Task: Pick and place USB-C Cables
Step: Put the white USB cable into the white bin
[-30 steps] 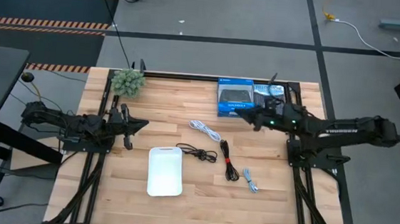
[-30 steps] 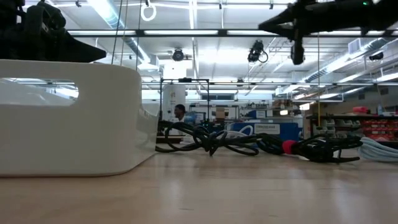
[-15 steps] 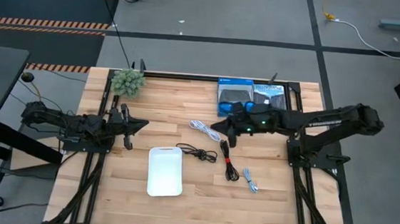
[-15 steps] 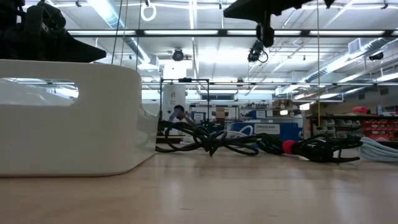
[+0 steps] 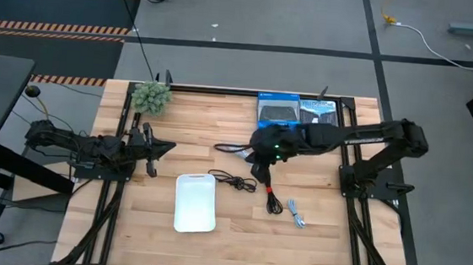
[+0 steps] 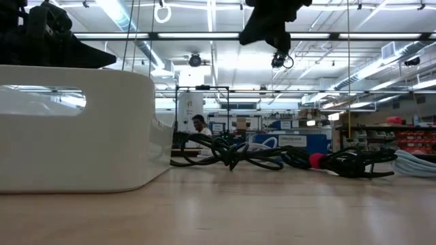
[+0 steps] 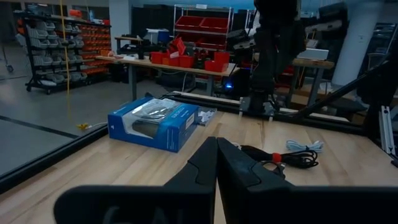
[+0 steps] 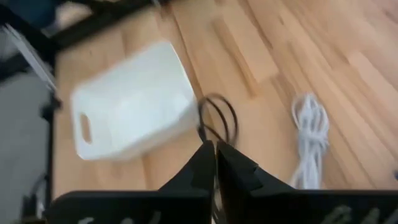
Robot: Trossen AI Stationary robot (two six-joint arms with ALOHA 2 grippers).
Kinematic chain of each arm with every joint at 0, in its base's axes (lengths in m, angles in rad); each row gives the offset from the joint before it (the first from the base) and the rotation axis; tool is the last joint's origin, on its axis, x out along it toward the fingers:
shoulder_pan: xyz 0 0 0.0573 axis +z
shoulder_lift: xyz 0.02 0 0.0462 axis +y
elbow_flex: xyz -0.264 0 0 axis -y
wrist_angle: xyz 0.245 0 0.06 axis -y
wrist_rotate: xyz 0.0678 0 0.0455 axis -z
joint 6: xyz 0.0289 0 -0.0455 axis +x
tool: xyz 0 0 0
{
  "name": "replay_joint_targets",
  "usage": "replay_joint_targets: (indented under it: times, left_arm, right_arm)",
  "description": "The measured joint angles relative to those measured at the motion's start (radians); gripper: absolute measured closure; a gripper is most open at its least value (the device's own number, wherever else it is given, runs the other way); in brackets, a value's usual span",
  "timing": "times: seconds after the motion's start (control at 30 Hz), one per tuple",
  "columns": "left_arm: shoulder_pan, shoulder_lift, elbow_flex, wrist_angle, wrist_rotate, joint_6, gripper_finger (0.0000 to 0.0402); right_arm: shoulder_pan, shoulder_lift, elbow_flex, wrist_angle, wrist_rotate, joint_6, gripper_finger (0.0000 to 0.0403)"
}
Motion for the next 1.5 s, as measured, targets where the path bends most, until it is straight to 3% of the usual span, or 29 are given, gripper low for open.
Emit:
replay_joint_targets:
  times: [0.27,0.53,1.13,1.5]
  left_arm:
    - [0.000,0.000,0.000,0.000,0.000,-0.001,0.0390]
    - [0.000,0.000,0.000,0.000,0.000,-0.001,0.0390]
    - [0.000,0.000,0.000,-0.002,0.001,0.000,0.0390]
    - [0.000,0.000,0.000,-0.003,0.000,-0.001,0.0390]
  right_arm:
    - [-0.016,0.092,0.045,-0.213,0.006,0.008,0.0285]
    - [-0.038,0.170,0.045,-0.210,0.005,-0.025,0.0212]
    - [-0.179,0.328,0.044,-0.067,-0.009,-0.134,0.0205]
    - [-0.193,0.440,0.044,0.033,0.037,-0.184,0.0205]
